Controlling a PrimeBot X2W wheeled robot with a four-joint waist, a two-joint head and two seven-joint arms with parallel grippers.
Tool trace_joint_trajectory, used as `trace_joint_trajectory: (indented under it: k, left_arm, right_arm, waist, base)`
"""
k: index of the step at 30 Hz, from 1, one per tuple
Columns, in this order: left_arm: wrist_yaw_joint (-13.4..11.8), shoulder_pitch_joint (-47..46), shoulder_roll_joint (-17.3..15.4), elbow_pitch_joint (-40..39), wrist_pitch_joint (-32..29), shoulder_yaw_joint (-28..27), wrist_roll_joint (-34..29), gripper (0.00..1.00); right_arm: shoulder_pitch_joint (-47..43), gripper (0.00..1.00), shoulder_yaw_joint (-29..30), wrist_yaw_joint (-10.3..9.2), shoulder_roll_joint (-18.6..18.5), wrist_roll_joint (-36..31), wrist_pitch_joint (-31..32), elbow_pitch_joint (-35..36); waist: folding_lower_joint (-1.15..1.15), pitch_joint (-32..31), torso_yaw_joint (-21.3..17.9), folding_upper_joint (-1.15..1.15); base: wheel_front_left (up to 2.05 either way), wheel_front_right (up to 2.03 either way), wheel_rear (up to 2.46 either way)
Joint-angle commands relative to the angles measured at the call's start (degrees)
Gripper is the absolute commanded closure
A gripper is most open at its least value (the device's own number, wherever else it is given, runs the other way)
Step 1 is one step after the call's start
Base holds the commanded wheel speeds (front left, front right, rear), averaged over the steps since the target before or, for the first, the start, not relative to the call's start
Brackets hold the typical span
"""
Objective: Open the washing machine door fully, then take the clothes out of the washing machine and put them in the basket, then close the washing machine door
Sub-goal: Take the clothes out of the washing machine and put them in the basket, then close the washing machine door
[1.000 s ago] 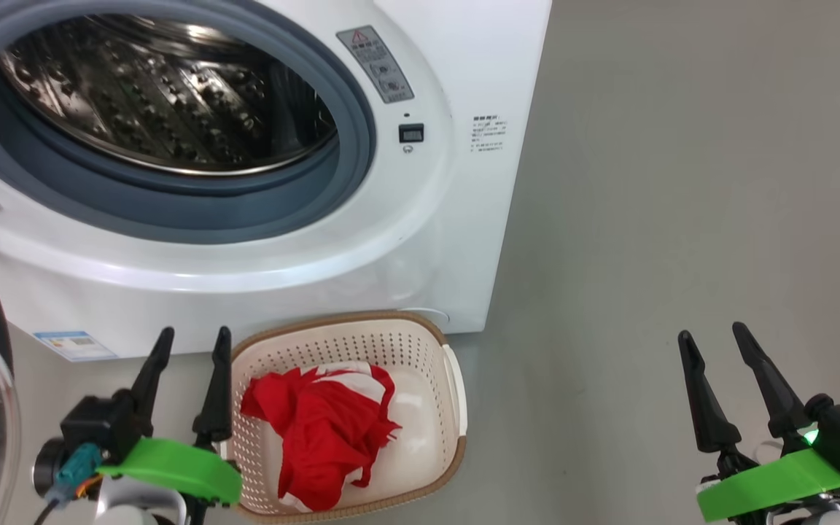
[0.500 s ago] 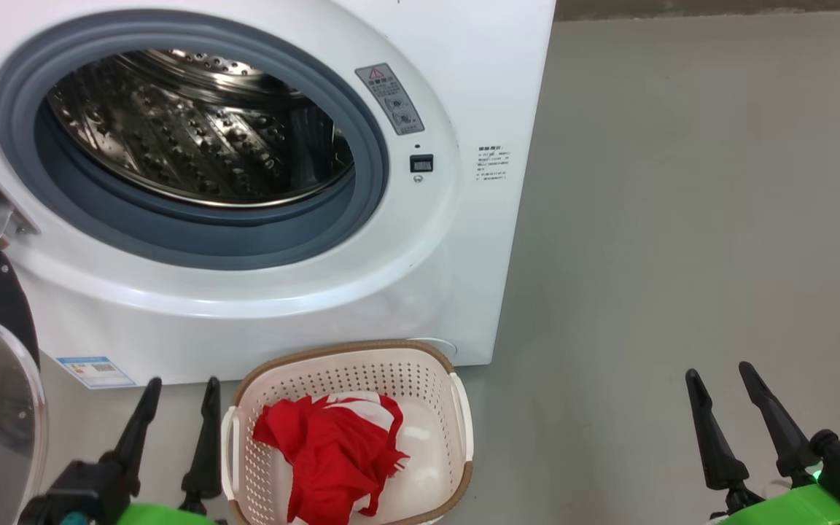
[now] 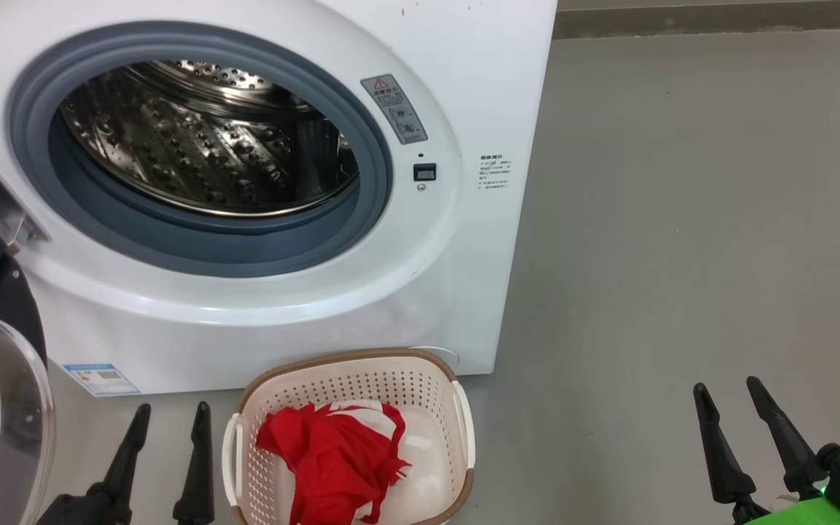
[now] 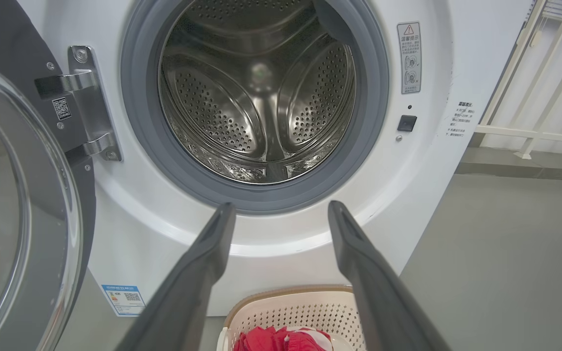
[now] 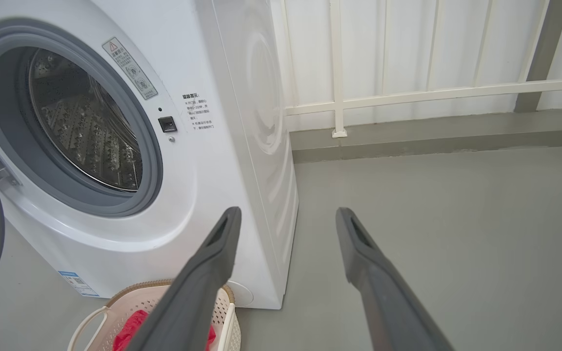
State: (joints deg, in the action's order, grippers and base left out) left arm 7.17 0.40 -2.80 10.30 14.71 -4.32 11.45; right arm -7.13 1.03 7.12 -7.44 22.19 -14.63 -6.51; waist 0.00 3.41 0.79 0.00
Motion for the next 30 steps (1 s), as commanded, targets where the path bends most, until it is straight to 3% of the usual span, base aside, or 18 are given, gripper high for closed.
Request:
trace_joint_trajectory:
  k: [1,30]
  left_arm:
    - [0.3,0.0,-0.5,-1.5,0.3,-2.2,-0.5,0.00]
    - [0.3,-0.3,-0.1,-1.9,0.3,-2.8,-1.1,0.00]
  right_arm:
    - [0.6,0.00,-1.1,0.36,-1.3,0.9,-0.4,1.4]
    - [0.8,0.00,-1.0,0.36,-1.5,1.0,-0.4,1.3]
  waist:
    - [0.00,0.0,0.0,0.00]
    - [0.00,0.1,0.2,0.00]
  base:
    - [0.00,0.00,0.00]
    - [0.00,0.00,0.00]
